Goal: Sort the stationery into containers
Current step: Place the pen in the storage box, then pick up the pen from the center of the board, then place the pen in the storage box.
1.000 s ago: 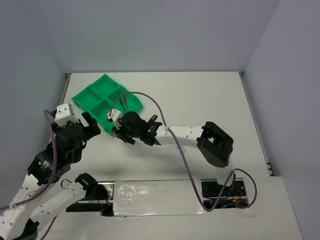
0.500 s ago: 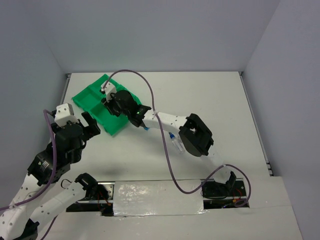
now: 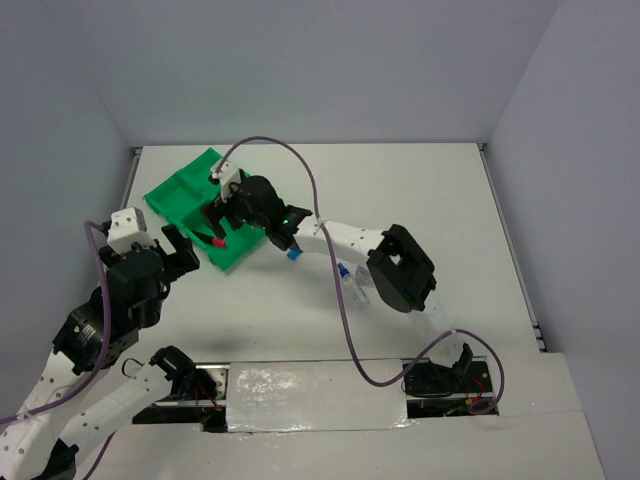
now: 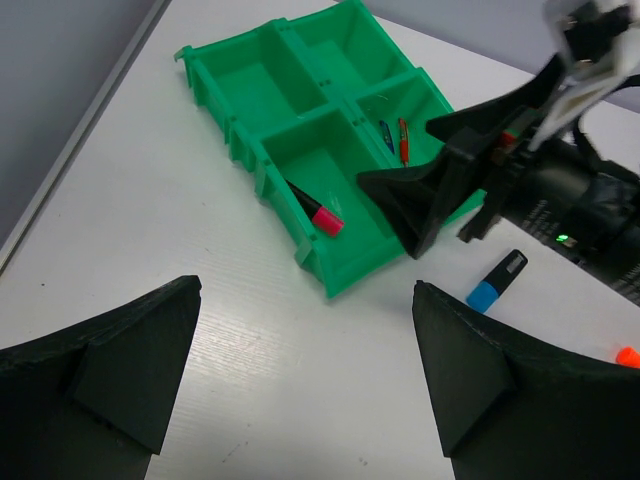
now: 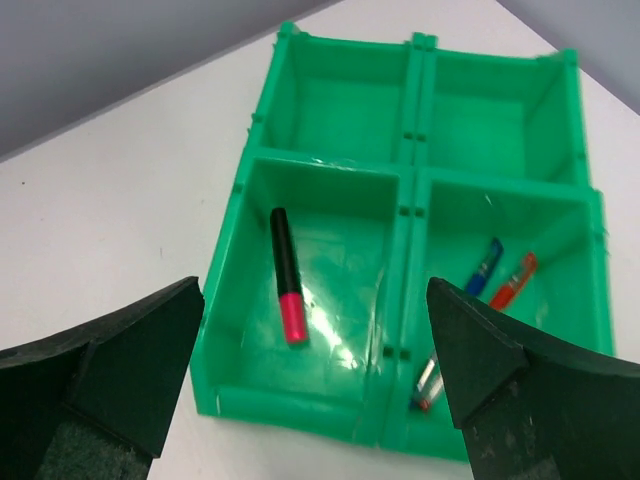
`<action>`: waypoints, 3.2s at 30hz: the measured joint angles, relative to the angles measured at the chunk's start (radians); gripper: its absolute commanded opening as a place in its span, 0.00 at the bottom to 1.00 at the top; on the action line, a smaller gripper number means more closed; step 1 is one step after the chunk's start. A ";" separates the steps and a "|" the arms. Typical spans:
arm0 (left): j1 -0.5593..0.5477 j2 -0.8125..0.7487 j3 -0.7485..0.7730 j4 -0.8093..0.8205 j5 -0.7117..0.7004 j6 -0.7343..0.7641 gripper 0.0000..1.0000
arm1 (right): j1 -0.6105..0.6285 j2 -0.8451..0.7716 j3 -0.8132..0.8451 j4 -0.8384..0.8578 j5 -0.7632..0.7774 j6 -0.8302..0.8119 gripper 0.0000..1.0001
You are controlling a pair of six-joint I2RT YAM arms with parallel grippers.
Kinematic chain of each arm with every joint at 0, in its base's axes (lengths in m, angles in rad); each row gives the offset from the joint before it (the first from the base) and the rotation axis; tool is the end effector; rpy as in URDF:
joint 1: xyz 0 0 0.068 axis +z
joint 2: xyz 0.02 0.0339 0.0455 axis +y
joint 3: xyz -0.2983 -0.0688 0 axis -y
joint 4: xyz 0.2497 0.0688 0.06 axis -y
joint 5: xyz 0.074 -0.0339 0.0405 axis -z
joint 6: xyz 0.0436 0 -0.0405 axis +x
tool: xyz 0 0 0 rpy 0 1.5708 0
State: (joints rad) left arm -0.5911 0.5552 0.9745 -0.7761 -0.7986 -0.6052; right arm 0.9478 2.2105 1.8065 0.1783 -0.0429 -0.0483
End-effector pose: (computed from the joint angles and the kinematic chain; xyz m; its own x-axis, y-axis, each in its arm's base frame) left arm 0.0739 -0.0120 0.3907 -0.1426 -0.3823 -0.9129 -0.3036 0.8948 -0.3273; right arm 0.3286 0.4606 0.2835 -0.0901 -0.2080 -0.9740 -0.8411 0.5396 -0.0375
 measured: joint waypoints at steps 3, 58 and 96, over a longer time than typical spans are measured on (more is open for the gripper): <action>0.001 -0.002 -0.001 0.003 0.004 0.003 0.99 | -0.019 -0.113 -0.123 0.007 0.037 0.042 1.00; 0.045 0.082 -0.026 0.074 0.202 0.080 0.99 | -0.060 -0.200 -0.505 -0.410 0.552 0.757 0.00; 0.048 0.017 -0.029 0.074 0.169 0.079 0.99 | 0.060 0.124 0.120 -0.070 0.183 -0.054 0.78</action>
State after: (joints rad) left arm -0.5434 0.5724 0.9459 -0.7021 -0.6300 -0.5266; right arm 1.0077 2.3344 1.9263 0.1085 0.1398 -0.1024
